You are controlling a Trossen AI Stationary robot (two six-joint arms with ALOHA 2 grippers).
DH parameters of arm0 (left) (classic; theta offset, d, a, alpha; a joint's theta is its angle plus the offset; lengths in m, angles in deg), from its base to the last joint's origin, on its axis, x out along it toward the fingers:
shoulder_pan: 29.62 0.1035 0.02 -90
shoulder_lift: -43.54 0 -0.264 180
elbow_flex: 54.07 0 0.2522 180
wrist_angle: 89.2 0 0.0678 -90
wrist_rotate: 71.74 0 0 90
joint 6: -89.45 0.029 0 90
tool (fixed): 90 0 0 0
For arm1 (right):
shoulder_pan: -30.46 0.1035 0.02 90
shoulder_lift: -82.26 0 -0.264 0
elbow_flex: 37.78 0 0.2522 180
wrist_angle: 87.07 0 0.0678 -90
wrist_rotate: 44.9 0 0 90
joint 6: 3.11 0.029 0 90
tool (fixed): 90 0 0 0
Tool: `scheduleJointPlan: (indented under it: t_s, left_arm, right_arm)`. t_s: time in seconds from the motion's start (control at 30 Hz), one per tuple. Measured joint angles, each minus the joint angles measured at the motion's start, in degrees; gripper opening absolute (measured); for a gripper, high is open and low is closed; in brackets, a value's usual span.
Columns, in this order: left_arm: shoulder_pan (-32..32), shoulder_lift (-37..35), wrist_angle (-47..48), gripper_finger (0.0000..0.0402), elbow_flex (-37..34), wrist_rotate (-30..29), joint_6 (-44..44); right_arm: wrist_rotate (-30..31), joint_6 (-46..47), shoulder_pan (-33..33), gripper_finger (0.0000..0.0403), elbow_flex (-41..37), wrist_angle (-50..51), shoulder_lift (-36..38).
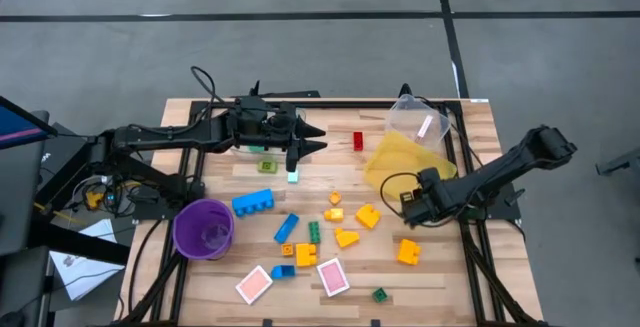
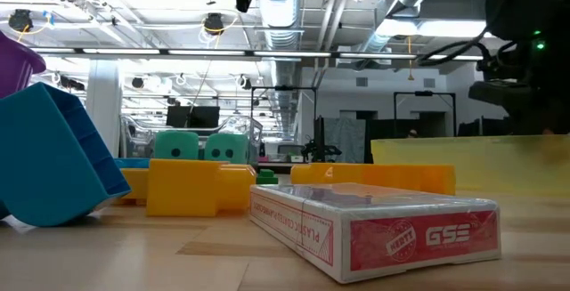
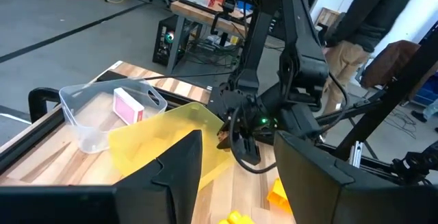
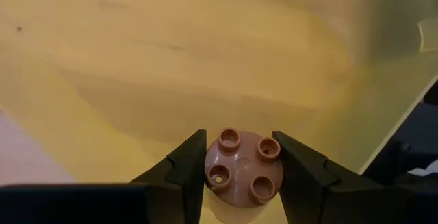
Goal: Pick & Place Toys
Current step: Put the brown game piece into the yellow bin, then put the blue game piece into the yellow bin
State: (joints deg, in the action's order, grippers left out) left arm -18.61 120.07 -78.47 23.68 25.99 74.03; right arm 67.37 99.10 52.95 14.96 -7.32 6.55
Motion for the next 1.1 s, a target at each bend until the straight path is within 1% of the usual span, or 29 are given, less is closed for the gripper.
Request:
scheduleJointPlan:
  t_s: [0.17,0.5,0.8,0.97,1.1]
  left_arm:
    - [0.0,0.0,0.0,0.0176,0.0,0.0,0.0]
    - [0.0,0.0,0.0,0.0176,0.0,0.0,0.0]
    - [0.0,0.0,0.0,0.0176,0.0,0.0,0.0]
    - [0.0,0.0,0.0,0.0176,0.0,0.0,0.0]
    - [0.0,0.0,0.0,0.0176,0.0,-1.7,0.0]
  right_arm:
    - [-0.2,1.3,1.3,0.014,0.0,0.0,-0.5]
    - [-0.8,1.3,1.5,0.0188,0.0,0.0,-0.3]
    - [-0.8,1.3,1.5,0.0207,0.4,0.1,-0.3]
    - [2.1,1.3,1.5,0.0205,3.5,2.2,-0.3]
    - [7.4,0.6,1.5,0.0204,7.0,4.2,-0.2]
